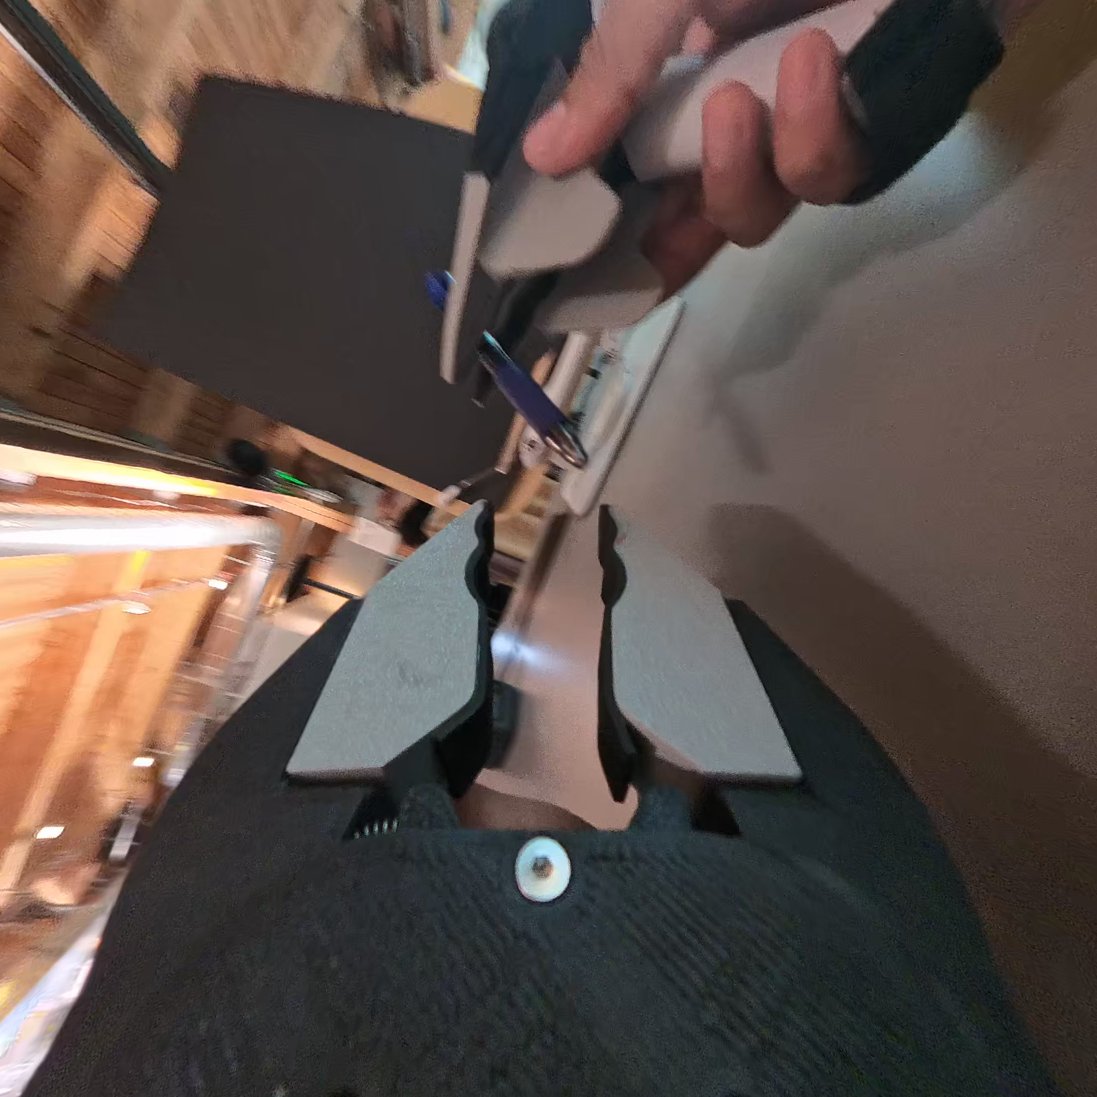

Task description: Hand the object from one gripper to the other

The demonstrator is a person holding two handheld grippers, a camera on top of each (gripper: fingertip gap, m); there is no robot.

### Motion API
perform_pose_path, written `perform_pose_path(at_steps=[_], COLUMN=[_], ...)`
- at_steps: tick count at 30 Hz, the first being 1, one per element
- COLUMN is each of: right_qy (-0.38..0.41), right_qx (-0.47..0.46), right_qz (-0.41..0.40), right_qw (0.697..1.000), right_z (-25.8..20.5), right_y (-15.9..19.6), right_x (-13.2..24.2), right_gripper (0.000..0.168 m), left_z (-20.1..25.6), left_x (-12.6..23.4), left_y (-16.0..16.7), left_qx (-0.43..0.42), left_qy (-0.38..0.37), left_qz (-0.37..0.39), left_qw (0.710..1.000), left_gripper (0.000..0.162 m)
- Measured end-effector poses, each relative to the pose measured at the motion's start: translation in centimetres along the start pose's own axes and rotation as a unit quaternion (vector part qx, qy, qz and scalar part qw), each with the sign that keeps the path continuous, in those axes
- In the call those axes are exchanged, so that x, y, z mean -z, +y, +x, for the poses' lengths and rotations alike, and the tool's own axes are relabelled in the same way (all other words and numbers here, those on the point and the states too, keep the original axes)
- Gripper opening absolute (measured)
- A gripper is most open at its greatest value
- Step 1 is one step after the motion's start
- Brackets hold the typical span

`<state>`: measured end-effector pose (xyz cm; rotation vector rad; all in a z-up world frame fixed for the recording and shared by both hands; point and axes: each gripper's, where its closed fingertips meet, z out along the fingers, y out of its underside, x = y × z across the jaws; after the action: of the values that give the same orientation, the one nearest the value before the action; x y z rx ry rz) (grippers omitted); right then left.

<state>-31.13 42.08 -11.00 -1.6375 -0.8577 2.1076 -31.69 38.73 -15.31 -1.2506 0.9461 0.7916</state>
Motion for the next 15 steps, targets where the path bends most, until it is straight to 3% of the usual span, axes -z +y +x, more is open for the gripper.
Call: perform_pose_path(at_steps=[5,10,12,15], right_qy=[-0.087,-0.091,-0.102,-0.103], right_qx=[-0.093,-0.125,-0.135,-0.140], right_qz=[0.007,-0.053,-0.074,-0.078], right_qw=[0.992,0.987,0.983,0.982], right_z=[-1.4,-1.2,-1.5,-1.4], right_y=[0.3,2.7,3.6,3.8], right_x=[-0.5,-1.5,-1.9,-2.1], right_gripper=[0.005,0.006,0.005,0.007], left_z=[-0.7,-0.7,-0.7,-1.1], left_x=[0.6,0.6,0.7,0.9], left_y=[-2.0,-2.9,-3.1,-3.2], left_qx=[-0.108,-0.153,-0.169,-0.151], left_qy=[-0.059,-0.087,-0.088,-0.084], left_qz=[0.043,0.053,0.056,0.051], left_qw=[0.991,0.983,0.980,0.984], left_gripper=[0.033,0.036,0.013,0.009])
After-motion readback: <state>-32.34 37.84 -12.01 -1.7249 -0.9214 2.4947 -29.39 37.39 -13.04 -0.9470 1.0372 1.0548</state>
